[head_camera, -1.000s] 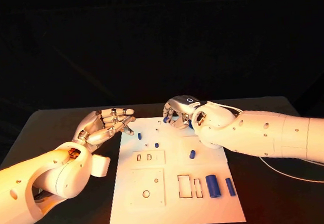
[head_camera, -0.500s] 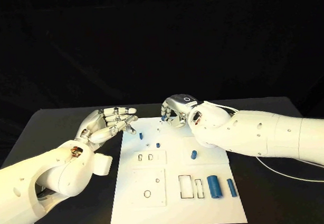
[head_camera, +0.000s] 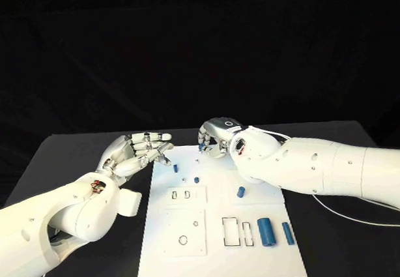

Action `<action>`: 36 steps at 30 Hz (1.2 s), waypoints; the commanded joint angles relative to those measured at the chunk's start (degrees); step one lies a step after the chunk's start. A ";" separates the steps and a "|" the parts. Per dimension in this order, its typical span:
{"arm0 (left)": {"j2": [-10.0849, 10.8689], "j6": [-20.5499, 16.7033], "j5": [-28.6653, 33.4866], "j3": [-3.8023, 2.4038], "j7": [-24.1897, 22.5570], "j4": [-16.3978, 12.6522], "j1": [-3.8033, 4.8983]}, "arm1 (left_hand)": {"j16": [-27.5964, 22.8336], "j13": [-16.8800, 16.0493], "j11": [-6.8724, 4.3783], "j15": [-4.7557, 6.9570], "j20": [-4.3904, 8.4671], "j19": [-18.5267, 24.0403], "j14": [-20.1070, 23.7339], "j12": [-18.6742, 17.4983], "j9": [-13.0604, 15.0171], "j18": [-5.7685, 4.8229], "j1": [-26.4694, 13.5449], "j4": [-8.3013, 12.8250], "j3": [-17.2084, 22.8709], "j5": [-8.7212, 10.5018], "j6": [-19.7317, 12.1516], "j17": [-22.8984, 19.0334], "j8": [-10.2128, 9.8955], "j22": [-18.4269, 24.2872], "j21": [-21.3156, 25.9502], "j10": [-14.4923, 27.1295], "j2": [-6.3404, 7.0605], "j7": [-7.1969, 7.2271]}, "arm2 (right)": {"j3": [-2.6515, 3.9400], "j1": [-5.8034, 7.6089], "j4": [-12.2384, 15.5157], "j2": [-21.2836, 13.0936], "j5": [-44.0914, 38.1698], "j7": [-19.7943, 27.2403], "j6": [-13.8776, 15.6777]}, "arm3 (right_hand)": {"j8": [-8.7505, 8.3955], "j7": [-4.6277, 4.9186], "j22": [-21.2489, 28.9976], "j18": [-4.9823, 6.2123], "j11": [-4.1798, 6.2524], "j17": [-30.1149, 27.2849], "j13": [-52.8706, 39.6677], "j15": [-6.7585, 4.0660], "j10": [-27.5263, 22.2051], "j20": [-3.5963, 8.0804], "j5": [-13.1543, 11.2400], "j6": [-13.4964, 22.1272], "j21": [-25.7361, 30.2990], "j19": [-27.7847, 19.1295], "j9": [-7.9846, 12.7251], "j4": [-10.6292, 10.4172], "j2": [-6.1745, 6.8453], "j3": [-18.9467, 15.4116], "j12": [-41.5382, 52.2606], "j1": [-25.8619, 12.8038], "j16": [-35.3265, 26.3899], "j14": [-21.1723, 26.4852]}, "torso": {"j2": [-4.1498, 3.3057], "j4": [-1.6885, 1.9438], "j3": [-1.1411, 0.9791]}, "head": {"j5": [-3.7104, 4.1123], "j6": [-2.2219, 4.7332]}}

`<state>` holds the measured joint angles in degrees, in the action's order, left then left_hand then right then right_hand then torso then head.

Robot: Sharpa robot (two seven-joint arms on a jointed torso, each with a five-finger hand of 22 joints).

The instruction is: Assemble the parts on the task board

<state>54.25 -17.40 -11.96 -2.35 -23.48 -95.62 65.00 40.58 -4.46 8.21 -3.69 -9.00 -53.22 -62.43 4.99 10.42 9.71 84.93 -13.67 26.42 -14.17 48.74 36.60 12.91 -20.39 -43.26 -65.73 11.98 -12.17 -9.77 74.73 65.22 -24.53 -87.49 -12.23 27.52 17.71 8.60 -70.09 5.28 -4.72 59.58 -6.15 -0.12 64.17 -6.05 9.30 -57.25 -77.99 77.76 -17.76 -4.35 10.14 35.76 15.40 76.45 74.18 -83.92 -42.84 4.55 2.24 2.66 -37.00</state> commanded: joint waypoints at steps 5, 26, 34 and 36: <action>-0.20 1.27 0.17 -0.05 -0.29 0.00 0.13 | 0.12 0.02 0.15 -0.20 0.02 0.29 0.12 -0.38 0.04 0.52 -0.25 0.02 0.22 0.13 -0.22 0.07 -0.18 -0.09 -0.27 0.12 0.21 -0.62 | 0.00 -0.28 -0.84 0.75 0.50 -0.71 -2.33 | 0.25 -0.07 -0.02 -0.84 0.06 0.04 0.10 0.20 0.37 -0.14 0.04 0.12 0.18 -0.14 0.02 -0.02 0.44 0.23 -0.37 -0.45 0.24 -0.51 | -0.02 -0.06 0.01 | -0.12 0.02; -0.30 2.14 0.34 -0.06 -0.36 0.23 0.22 | 0.15 0.00 0.15 -0.22 -0.02 0.40 0.14 -0.37 0.06 0.53 -0.41 0.00 0.19 0.18 -0.20 0.09 -0.17 -0.15 -0.37 0.11 0.25 -0.62 | -0.03 -0.99 -2.00 1.82 1.03 -0.32 -3.70 | 0.24 -0.02 0.10 -0.81 0.00 -0.03 0.15 0.24 0.37 -0.16 0.01 0.25 0.29 -0.25 -0.08 -0.08 0.79 0.16 -0.47 -0.82 0.26 -0.49 | -0.14 -0.10 0.06 | -0.87 -0.28; -0.27 2.39 0.29 -0.05 -0.33 0.28 0.33 | 0.15 0.00 0.15 -0.22 -0.02 0.40 0.14 -0.37 0.06 0.53 -0.41 0.00 0.19 0.18 -0.20 0.09 -0.17 -0.15 -0.37 0.11 0.25 -0.62 | -0.02 -0.98 -2.60 2.17 1.27 0.11 -3.12 | 0.08 0.06 0.49 -0.72 -0.08 -0.25 0.26 0.29 0.10 -0.20 0.06 0.62 0.57 -0.53 -0.13 -0.06 0.94 0.29 -0.71 -0.97 0.19 -0.42 | -0.12 -0.15 0.07 | -0.92 -0.05; -0.27 2.44 0.24 -0.05 -0.36 0.29 0.36 | 0.15 0.00 0.15 -0.22 -0.02 0.40 0.14 -0.37 0.06 0.53 -0.41 0.00 0.19 0.18 -0.20 0.09 -0.17 -0.15 -0.37 0.11 0.25 -0.62 | -0.02 -0.95 -2.71 2.22 1.53 0.32 -3.12 | -0.23 0.34 2.43 -0.30 -0.32 -2.08 0.46 0.50 -0.56 -0.31 0.07 1.29 1.90 -1.87 -0.15 0.01 1.32 0.44 -1.18 -1.20 -0.81 0.12 | -0.12 -0.17 0.07 | -1.02 -0.01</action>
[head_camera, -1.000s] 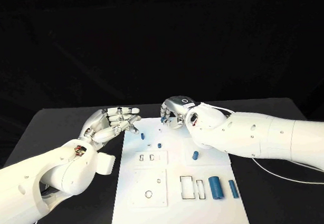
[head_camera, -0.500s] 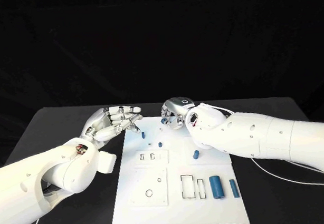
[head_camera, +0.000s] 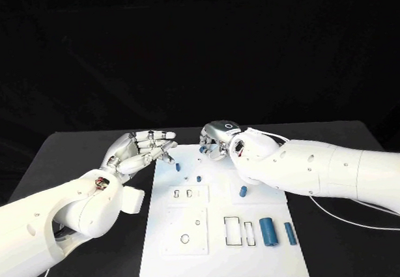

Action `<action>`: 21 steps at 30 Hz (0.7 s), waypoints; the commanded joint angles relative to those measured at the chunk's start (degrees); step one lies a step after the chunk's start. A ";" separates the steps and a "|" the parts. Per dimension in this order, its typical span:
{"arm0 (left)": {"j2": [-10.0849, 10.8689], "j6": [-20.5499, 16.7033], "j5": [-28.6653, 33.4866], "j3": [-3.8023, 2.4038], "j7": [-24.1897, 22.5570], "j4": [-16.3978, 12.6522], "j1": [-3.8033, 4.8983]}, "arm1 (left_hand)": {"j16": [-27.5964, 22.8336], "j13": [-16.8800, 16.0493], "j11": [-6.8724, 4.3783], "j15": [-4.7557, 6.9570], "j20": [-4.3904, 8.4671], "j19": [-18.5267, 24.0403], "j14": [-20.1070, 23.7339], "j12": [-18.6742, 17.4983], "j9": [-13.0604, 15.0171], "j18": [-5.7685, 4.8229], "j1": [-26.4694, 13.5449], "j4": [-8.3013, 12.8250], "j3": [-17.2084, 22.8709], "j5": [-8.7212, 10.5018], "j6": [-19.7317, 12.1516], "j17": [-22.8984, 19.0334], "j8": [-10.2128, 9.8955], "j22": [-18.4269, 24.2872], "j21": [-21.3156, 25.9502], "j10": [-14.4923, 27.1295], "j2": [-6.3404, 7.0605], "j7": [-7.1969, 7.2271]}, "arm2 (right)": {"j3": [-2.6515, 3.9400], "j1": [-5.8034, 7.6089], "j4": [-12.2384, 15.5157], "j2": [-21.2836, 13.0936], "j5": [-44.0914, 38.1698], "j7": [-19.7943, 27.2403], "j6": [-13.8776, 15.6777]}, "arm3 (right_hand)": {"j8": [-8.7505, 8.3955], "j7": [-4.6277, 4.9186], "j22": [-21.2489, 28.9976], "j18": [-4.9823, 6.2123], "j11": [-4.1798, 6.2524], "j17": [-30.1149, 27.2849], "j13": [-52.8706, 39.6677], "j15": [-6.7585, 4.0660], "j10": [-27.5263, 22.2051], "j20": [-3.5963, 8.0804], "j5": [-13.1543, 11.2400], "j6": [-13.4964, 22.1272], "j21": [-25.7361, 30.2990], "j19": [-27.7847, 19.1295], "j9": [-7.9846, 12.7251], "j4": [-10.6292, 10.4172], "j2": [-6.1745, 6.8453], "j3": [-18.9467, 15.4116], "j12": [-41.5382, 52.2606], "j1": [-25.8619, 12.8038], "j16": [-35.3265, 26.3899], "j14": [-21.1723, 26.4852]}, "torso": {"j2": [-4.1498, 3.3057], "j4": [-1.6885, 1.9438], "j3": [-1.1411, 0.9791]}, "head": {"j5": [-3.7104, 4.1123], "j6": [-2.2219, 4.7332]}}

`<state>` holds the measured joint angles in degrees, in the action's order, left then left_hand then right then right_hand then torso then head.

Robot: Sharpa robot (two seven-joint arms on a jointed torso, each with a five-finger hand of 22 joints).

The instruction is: Assemble the parts on the task board

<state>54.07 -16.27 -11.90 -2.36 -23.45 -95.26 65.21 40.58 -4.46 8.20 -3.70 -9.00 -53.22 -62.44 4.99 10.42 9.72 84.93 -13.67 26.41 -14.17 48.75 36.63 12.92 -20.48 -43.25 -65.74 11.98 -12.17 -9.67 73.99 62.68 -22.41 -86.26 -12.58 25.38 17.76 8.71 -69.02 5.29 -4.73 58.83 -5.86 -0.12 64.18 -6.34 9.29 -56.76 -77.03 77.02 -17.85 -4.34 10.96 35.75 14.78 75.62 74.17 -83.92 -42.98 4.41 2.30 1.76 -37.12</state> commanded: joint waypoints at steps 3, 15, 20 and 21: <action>-0.09 1.22 0.13 -0.05 -0.34 -0.08 0.20 | 0.15 0.00 0.16 -0.21 -0.02 0.41 0.15 -0.37 0.06 0.53 -0.41 0.00 0.19 0.18 -0.20 0.05 -0.18 -0.06 -0.38 0.11 0.25 -0.62 | -0.13 -0.15 -0.22 0.16 0.58 0.72 -0.91 | -1.68 1.33 5.21 0.48 -1.35 -4.77 0.94 1.30 -3.05 -0.62 0.11 3.16 3.85 -3.94 0.27 -0.04 1.78 0.78 -2.06 -1.21 -2.92 1.35 | -0.01 -0.07 0.01 | -0.19 0.11; -0.09 0.95 0.08 -0.04 0.01 0.24 0.47 | 0.19 -0.02 0.15 -0.22 -0.06 0.58 0.18 -0.37 0.08 0.55 -0.56 -0.01 0.23 0.23 -0.19 0.08 -0.18 -0.13 -0.51 0.13 0.19 -0.61 | -0.13 0.01 -0.21 -0.04 1.30 0.60 -0.94 | -4.34 2.22 8.68 1.26 -2.35 -7.74 1.85 2.16 -6.11 -1.62 -0.03 6.67 7.03 -6.41 1.09 0.34 3.58 -0.58 -2.89 -1.79 -4.63 2.30 | -0.05 -0.12 0.03 | -0.32 0.37; -0.12 1.05 0.08 -0.04 0.05 0.56 0.70 | 0.19 -0.02 0.15 -0.22 -0.06 0.58 0.18 -0.37 0.08 0.55 -0.56 -0.01 0.23 0.23 -0.19 0.08 -0.18 -0.13 -0.51 0.13 0.19 -0.61 | -0.14 0.04 0.65 -0.99 1.41 0.81 -0.01 | -4.45 2.17 8.30 1.21 -2.27 -7.48 1.77 2.11 -5.71 -1.62 -0.02 6.61 6.82 -6.06 1.10 0.40 3.43 -0.66 -2.56 -1.65 -4.40 2.10 | -0.05 -0.21 -0.01 | -0.26 0.49; -0.12 1.10 0.08 -0.04 0.06 0.62 0.74 | 0.19 -0.02 0.15 -0.22 -0.06 0.58 0.18 -0.37 0.08 0.55 -0.56 -0.01 0.23 0.23 -0.19 0.08 -0.18 -0.13 -0.51 0.13 0.19 -0.61 | -0.13 0.05 1.15 -1.47 1.53 0.90 0.48 | -4.44 2.15 8.29 1.21 -2.24 -7.38 1.75 2.08 -5.56 -1.61 -0.01 6.50 6.82 -6.01 1.08 0.41 3.36 -0.68 -2.44 -1.61 -4.31 2.02 | -0.04 -0.13 -0.03 | -0.12 0.63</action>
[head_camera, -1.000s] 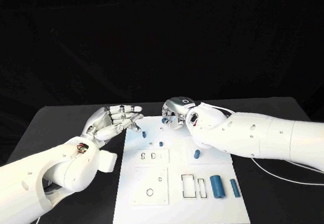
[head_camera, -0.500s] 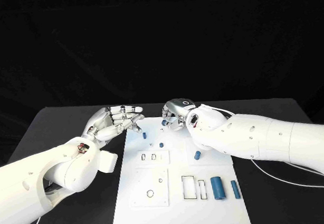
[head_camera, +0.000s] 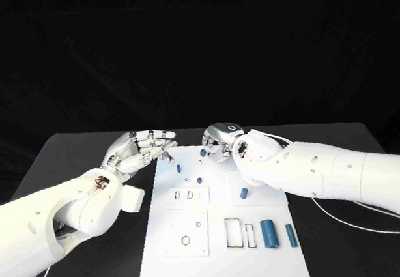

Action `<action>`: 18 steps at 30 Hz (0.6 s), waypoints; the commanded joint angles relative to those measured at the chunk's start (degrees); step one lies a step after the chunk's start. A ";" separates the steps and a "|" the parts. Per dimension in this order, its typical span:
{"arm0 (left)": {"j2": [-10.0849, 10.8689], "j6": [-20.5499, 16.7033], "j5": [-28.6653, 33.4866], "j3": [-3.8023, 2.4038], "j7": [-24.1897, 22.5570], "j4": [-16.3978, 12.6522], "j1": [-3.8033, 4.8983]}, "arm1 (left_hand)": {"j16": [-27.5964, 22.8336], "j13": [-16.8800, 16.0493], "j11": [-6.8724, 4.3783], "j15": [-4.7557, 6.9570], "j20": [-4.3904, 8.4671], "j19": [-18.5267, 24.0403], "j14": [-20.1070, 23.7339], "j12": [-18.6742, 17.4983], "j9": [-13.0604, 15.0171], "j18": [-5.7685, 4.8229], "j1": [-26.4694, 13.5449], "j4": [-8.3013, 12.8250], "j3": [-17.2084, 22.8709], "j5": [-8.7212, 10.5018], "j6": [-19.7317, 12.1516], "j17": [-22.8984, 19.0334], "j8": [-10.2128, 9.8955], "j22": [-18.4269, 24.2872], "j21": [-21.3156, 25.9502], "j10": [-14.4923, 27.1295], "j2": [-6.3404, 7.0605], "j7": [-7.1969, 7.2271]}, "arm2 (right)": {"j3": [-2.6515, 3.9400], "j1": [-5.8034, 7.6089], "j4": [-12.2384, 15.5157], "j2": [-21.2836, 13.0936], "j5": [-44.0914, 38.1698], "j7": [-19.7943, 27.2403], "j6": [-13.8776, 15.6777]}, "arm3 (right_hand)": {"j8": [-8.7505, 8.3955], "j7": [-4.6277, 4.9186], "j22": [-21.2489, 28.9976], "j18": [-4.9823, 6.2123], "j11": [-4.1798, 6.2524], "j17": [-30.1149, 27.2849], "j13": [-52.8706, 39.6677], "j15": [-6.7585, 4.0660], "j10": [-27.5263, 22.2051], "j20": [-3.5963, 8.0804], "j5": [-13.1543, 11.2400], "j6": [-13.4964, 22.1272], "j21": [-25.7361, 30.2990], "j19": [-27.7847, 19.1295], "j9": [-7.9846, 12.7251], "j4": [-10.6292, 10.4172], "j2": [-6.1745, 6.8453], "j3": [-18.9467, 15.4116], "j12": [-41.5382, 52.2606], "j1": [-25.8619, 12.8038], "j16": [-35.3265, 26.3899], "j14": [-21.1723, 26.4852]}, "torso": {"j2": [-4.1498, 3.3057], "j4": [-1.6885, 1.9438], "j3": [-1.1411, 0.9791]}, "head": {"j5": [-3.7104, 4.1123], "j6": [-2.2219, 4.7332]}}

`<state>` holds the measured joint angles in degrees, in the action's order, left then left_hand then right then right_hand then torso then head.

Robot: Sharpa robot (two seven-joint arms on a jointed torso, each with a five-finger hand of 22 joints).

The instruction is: Assemble the parts on the task board

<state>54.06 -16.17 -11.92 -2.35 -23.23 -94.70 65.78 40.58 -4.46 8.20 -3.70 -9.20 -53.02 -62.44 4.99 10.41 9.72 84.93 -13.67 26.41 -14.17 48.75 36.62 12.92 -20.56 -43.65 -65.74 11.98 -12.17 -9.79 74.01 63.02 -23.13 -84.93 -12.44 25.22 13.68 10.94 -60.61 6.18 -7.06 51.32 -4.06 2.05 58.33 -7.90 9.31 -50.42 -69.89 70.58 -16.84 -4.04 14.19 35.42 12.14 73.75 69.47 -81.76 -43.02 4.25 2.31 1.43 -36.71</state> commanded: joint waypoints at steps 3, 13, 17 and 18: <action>-0.04 1.16 0.10 -0.05 -0.23 0.16 0.24 | 0.19 -0.02 0.15 -0.22 0.14 0.38 0.18 -0.37 0.08 0.55 -0.56 -0.01 0.24 0.23 -0.19 0.09 -0.18 -0.05 -0.11 0.13 0.19 -0.61 | 0.00 0.26 2.71 -2.47 0.85 1.23 2.30 | -0.20 -0.15 -0.71 0.20 0.25 0.26 -0.17 -0.21 1.16 0.03 -0.02 -0.56 -0.68 1.01 -0.06 0.13 -0.08 -0.38 0.83 0.36 0.60 -0.33 | 0.03 -0.05 -0.03 | 0.51 0.40; 0.29 1.75 0.10 -0.05 -0.66 0.46 0.30 | 0.19 -0.04 0.19 -0.27 0.07 0.64 0.30 -0.38 0.10 0.56 -0.77 0.03 0.18 0.28 -0.24 0.11 -0.23 -0.15 -0.27 0.19 0.35 -0.63 | 0.46 2.32 13.94 -13.45 8.03 2.99 5.39 | 0.56 -2.03 -5.46 -0.76 3.00 3.84 -4.01 -2.37 11.36 1.91 -0.31 -2.70 -3.71 4.50 -0.71 0.24 1.59 -3.98 8.72 -0.42 3.34 -1.79 | 0.30 -1.16 -0.17 | 0.37 0.75; 0.49 1.71 0.09 -0.04 -0.70 0.57 0.30 | 0.19 -0.04 0.19 -0.27 0.07 0.64 0.30 -0.38 0.10 0.56 -0.77 0.03 0.18 0.28 -0.24 0.11 -0.23 -0.15 -0.27 0.19 0.35 -0.63 | 0.64 3.00 16.19 -17.43 11.32 3.01 3.74 | 2.05 -2.89 -8.84 -1.43 4.23 7.49 -19.83 -3.67 6.64 3.01 0.22 -1.44 -5.56 6.54 -1.60 -0.64 0.90 -13.29 27.70 0.80 6.24 -2.78 | 0.45 -1.59 -0.37 | 0.33 0.79; 0.52 1.68 0.09 -0.04 -0.70 0.60 0.30 | 0.19 -0.04 0.19 -0.27 0.07 0.64 0.30 -0.38 0.10 0.56 -0.77 0.03 0.18 0.28 -0.24 0.11 -0.23 -0.15 -0.27 0.19 0.35 -0.63 | 0.66 3.08 16.29 -18.01 11.91 3.12 3.28 | 1.95 -3.05 -9.94 -1.64 4.18 10.09 -22.20 -3.36 8.02 3.05 0.11 -0.75 -6.28 7.22 -1.56 -0.97 0.70 -14.26 31.12 0.98 7.68 -3.35 | 0.49 -1.61 -0.38 | 0.37 0.79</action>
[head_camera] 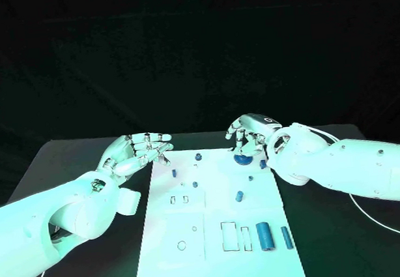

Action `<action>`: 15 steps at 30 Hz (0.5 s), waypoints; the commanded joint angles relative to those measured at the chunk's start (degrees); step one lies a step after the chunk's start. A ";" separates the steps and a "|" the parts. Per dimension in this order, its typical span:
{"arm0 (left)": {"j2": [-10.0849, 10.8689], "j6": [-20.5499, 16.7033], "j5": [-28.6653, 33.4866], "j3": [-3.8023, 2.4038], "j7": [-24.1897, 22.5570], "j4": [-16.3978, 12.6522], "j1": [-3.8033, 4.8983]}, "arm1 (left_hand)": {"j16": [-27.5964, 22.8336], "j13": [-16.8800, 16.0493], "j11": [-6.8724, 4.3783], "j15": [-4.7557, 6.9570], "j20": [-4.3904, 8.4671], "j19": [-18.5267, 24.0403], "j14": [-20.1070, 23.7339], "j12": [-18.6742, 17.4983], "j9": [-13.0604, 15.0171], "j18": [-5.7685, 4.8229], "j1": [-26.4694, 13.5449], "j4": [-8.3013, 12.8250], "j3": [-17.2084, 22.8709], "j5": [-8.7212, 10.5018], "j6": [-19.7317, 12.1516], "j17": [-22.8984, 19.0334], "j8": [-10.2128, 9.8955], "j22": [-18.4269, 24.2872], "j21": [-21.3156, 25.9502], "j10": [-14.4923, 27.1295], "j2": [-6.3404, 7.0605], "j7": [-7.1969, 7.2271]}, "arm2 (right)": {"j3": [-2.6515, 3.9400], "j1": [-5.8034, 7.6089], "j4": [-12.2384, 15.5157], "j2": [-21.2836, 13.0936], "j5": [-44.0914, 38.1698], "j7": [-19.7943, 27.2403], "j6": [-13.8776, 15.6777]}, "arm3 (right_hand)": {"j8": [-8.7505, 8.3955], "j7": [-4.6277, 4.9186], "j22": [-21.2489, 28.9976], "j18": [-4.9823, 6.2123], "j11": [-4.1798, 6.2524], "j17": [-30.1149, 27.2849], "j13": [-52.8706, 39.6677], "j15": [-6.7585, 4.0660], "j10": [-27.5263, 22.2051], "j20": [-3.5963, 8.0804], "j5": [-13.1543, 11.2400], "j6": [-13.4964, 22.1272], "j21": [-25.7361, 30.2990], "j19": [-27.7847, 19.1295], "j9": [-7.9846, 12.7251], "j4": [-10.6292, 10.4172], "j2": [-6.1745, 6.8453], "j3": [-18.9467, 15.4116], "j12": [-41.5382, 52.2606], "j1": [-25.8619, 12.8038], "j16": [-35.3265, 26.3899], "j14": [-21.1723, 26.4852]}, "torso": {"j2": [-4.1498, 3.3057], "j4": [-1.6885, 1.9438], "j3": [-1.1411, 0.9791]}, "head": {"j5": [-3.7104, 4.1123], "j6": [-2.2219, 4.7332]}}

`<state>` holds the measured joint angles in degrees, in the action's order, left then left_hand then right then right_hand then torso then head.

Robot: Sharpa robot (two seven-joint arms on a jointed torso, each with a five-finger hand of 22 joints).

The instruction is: Assemble the parts on the task board

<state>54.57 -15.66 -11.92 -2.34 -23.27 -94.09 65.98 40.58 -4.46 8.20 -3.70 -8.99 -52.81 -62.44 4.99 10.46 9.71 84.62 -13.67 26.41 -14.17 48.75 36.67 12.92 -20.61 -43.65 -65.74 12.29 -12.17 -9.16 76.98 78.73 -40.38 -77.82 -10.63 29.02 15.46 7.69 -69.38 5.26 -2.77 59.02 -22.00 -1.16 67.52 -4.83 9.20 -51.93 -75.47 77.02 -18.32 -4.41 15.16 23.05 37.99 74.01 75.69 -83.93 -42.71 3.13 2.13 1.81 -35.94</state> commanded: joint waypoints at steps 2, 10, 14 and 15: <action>0.06 1.10 0.09 -0.04 -0.63 0.08 0.09 | 0.19 -0.04 0.19 -0.26 -0.14 0.43 0.30 -0.38 0.05 0.57 -0.46 0.03 0.18 0.28 -0.24 0.07 -0.23 -0.10 -0.28 0.20 0.04 -0.63 | 0.06 0.21 0.43 -1.95 5.89 1.95 -1.45 | 0.62 0.46 -3.07 -1.08 -0.42 7.98 -19.31 0.14 0.14 -0.28 0.30 1.70 -1.85 1.86 -0.23 -1.87 -1.04 -4.96 18.36 1.69 4.66 -2.14 | 0.24 -0.58 -0.30 | 0.10 0.03; 0.05 1.05 0.09 -0.04 -0.43 0.43 0.08 | 0.22 -0.05 0.19 -0.27 -0.17 0.50 0.30 -0.37 0.06 0.58 -0.54 0.03 0.17 0.28 -0.24 0.08 -0.24 -0.12 -0.33 0.20 0.06 -0.62 | 0.06 -0.35 -2.27 -2.82 7.40 2.39 -4.59 | 1.72 1.44 -7.31 -1.85 -1.57 22.81 -46.53 1.30 8.17 -1.39 0.42 3.79 -4.41 3.99 -0.25 -6.08 -3.04 -12.78 38.77 5.37 11.62 -4.46 | 0.15 -0.55 -0.42 | 0.28 -0.08; -0.07 1.01 0.37 -0.04 -0.10 0.54 0.07 | 0.23 -0.06 0.18 -0.27 -0.18 0.52 0.30 -0.37 0.06 0.58 -0.57 0.01 0.18 0.28 -0.23 0.09 -0.23 -0.14 -0.35 0.19 0.03 -0.63 | 0.04 -0.84 -4.12 -2.28 8.23 1.87 -5.89 | 1.49 1.72 -7.94 -1.97 -1.85 24.14 -49.61 1.57 9.77 -1.64 0.45 4.55 -4.78 4.30 -0.06 -7.17 -3.34 -14.24 40.78 6.04 12.14 -4.66 | 0.14 -0.32 -0.26 | 0.39 -0.15; -0.11 1.02 0.44 -0.04 -0.04 0.57 0.07 | 0.23 -0.06 0.18 -0.27 -0.18 0.52 0.30 -0.37 0.06 0.58 -0.57 0.01 0.18 0.28 -0.23 0.09 -0.23 -0.14 -0.35 0.19 0.03 -0.63 | 0.04 -0.97 -4.57 -2.09 8.47 1.78 -6.24 | 1.46 1.77 -8.09 -2.00 -1.90 24.40 -50.19 1.62 10.08 -1.69 0.46 4.64 -4.87 4.39 -0.03 -7.41 -3.41 -14.54 41.15 6.19 12.24 -4.71 | 0.14 -0.29 -0.21 | 0.40 -0.18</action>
<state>54.59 -15.57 -11.91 -2.34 -23.20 -93.49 65.99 40.58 -4.46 8.20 -3.70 -9.20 -52.61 -62.44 4.99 10.45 9.71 84.62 -13.67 26.41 -14.17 48.75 36.66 12.92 -20.65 -43.65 -65.74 12.29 -12.17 -9.14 76.12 74.48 -42.65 -71.14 -9.27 25.83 17.07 9.58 -74.95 4.37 -4.68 74.96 -71.98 0.11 77.36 -6.53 9.44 -47.71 -80.04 81.14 -18.39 -11.87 11.84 8.77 79.02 79.71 87.79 -83.92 -42.54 2.67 1.79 2.16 -36.07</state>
